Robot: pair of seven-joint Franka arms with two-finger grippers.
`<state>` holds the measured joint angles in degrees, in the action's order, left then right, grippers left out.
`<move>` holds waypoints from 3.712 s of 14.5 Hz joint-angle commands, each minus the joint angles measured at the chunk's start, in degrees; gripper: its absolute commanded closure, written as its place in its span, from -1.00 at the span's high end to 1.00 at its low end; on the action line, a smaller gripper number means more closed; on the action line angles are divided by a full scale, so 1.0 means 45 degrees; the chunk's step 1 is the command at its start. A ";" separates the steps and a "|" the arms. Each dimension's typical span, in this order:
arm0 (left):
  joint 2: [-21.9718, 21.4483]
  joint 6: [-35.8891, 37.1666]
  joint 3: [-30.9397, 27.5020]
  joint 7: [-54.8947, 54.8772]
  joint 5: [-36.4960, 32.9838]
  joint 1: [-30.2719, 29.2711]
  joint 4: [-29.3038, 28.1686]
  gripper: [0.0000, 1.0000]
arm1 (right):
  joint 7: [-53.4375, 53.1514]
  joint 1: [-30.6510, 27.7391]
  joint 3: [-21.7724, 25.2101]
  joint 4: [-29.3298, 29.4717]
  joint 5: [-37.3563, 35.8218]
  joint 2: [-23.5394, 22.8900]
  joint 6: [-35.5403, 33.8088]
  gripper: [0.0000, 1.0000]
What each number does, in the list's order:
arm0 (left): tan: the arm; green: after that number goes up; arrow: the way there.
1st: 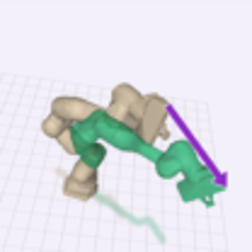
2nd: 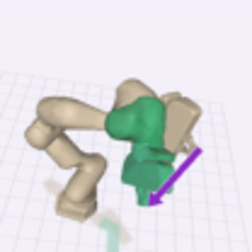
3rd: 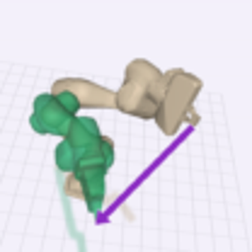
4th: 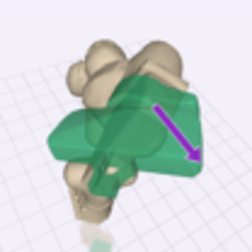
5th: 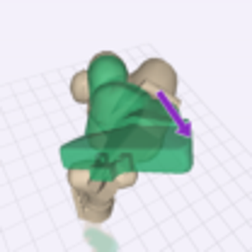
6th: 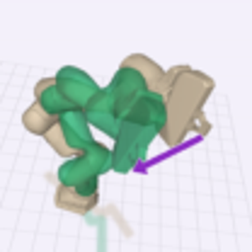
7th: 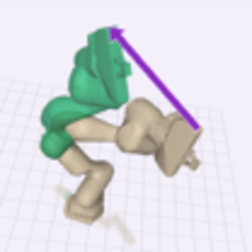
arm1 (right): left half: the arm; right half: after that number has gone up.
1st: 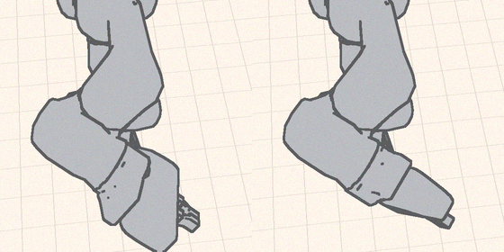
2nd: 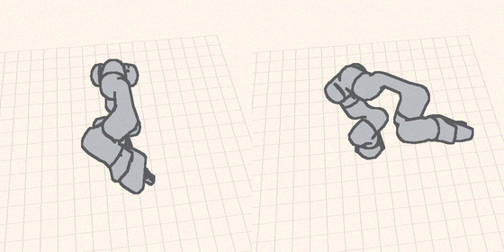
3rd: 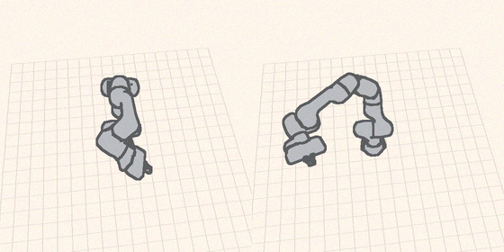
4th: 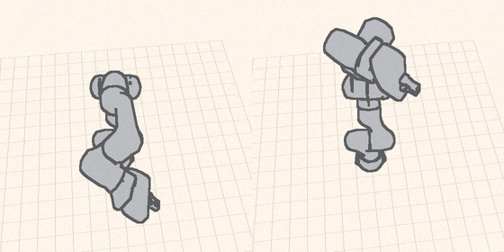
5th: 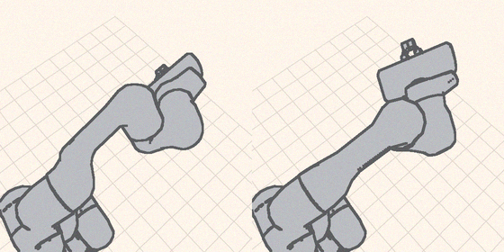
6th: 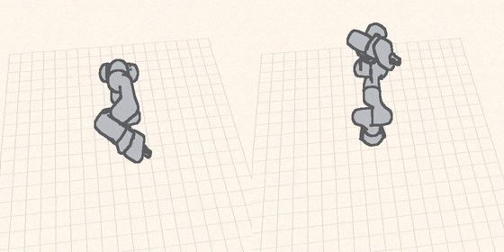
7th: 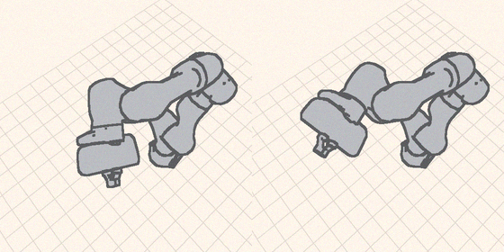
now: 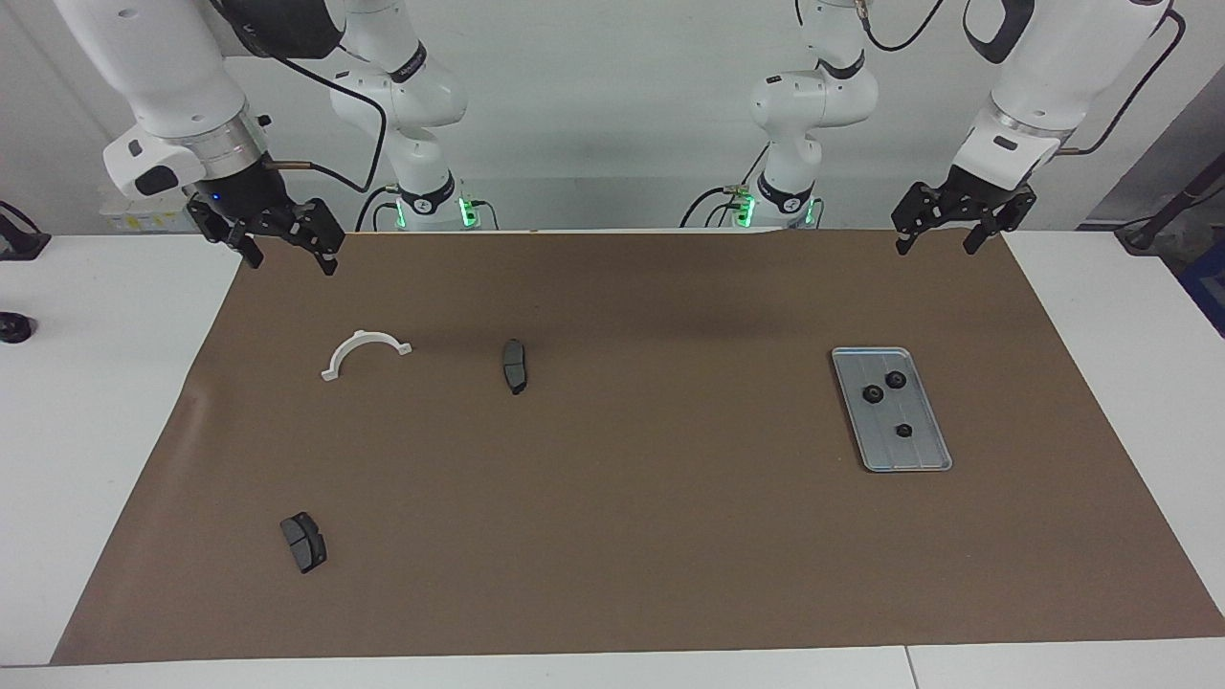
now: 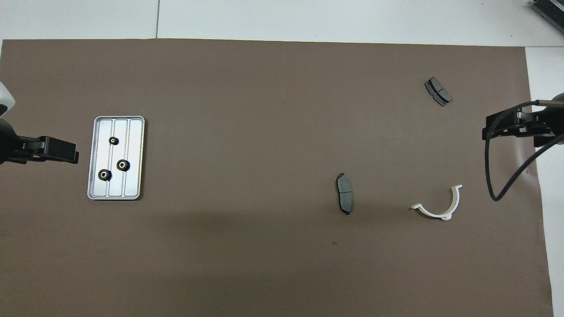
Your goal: Place bearing gear from tray to pile
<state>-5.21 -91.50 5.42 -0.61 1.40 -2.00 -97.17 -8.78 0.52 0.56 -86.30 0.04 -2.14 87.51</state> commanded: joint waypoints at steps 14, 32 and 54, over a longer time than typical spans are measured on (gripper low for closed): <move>0.4457 -0.8412 -0.0169 0.0151 -0.1172 -0.1196 -0.1958 1.00 | 0.0310 -0.0095 -0.0008 -0.0198 -0.0049 0.0085 0.0203 1.00; 0.5514 -1.1015 -0.0169 0.1991 -0.1172 -0.0884 -0.3876 0.17 | 0.0271 -0.0095 -0.0008 -0.0276 -0.0049 0.0085 0.0222 1.00; 0.4635 -0.6424 0.0085 0.5865 -0.0585 0.0750 -0.1201 -1.00 | 0.0290 -0.0095 -0.0008 -0.0256 -0.0049 0.0104 0.0125 1.00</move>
<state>16.28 -122.77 6.20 16.74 -1.73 -3.95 -103.85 -8.78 0.49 0.57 -86.75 0.04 -2.14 87.51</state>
